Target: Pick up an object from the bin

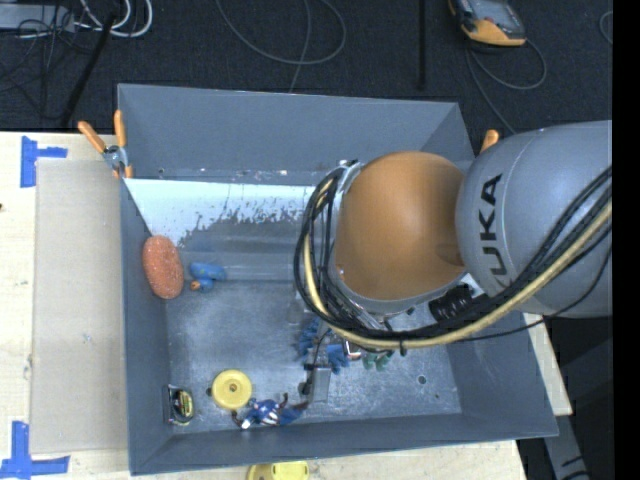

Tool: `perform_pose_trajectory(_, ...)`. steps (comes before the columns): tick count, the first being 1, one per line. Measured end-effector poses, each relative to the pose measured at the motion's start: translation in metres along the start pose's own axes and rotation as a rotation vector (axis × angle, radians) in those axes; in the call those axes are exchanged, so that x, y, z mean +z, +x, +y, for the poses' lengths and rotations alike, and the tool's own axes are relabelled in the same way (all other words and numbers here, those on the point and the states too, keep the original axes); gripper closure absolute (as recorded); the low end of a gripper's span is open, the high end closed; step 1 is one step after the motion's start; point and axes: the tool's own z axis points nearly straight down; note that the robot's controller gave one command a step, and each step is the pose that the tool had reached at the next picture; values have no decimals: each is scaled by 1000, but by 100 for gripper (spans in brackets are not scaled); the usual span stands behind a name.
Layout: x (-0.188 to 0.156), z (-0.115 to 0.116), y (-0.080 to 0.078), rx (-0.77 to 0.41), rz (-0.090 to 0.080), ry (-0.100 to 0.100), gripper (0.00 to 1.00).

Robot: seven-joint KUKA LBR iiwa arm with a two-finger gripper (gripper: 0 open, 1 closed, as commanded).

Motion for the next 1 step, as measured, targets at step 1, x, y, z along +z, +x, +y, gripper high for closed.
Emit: perform_pose_trajectory(1,-4,-1,-2,4,-9,-1,0)
